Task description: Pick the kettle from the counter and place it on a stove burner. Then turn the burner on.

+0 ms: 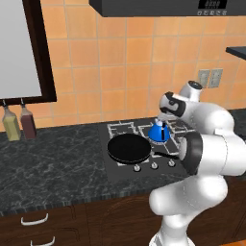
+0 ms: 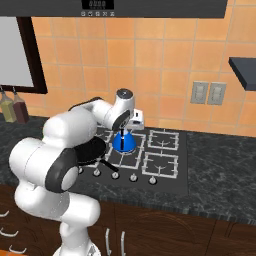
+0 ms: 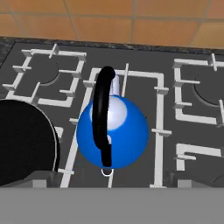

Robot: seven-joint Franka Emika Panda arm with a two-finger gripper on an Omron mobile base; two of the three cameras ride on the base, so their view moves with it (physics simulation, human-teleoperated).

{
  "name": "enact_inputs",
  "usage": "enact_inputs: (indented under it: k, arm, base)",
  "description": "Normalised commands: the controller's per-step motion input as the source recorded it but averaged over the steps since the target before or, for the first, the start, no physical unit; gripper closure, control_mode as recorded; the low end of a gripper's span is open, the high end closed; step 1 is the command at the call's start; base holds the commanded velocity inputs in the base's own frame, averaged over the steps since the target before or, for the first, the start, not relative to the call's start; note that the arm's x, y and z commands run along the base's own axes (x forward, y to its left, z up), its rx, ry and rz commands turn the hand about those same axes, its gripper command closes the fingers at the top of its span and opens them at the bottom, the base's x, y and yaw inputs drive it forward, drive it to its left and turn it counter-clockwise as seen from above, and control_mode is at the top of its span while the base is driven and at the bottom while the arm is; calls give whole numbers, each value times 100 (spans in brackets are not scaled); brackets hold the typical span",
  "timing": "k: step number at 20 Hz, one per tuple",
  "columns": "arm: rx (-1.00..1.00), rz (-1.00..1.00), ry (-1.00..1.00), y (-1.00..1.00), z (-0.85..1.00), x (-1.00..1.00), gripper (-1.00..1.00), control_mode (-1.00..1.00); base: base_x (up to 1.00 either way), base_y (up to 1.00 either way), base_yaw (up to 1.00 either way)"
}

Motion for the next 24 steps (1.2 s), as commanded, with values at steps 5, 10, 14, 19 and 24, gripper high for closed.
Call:
enact_inputs:
  k: [5,10,14,19,24]
  arm:
    - [0,-4,0,0,0,-100,-100,-100]
    - [0,-7,6,0,-4,-94,-100,-100]
    - [0,-11,15,0,-16,-70,-100,-100]
    - [0,-9,14,0,-36,-42,-100,-100]
    - [0,-1,1,0,-31,-21,-100,-100]
  base:
    - [0,0,0]
    - [0,0,0]
    - [0,0,0]
    - [0,0,0]
    - [0,0,0]
